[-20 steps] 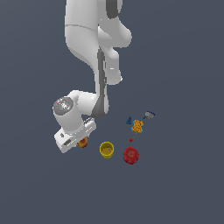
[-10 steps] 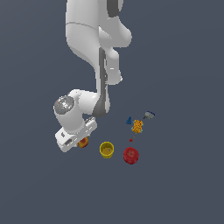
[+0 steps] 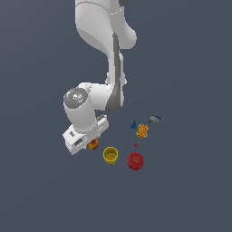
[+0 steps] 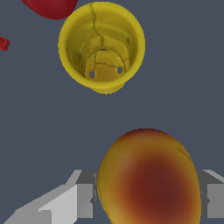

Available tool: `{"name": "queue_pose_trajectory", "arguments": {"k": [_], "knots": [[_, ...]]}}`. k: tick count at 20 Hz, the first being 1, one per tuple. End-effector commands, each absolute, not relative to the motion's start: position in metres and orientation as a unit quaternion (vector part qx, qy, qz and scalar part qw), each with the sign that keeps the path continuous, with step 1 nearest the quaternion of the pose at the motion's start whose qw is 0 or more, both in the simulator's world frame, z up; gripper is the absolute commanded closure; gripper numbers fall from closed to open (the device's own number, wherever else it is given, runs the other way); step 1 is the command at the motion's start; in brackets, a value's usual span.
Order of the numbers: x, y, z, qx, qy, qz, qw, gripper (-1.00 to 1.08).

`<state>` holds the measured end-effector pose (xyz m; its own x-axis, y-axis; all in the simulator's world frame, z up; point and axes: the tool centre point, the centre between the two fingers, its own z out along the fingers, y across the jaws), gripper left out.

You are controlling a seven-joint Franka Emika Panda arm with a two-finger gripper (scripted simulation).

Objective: Pick up a designated object from a clutter of objects.

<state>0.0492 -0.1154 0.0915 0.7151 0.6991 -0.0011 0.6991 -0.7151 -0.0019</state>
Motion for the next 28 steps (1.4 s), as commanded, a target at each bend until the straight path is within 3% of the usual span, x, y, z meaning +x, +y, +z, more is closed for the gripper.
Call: {"name": "queue_pose_trajectory", "arguments": {"k": [1,28], "knots": [[0.051,-0.097,0.114,-0.926,-0.378,0.0,0.0,1.08],[0.076,0.119,0.37,-0.926,-0.377,0.0,0.0,1.08]]}}
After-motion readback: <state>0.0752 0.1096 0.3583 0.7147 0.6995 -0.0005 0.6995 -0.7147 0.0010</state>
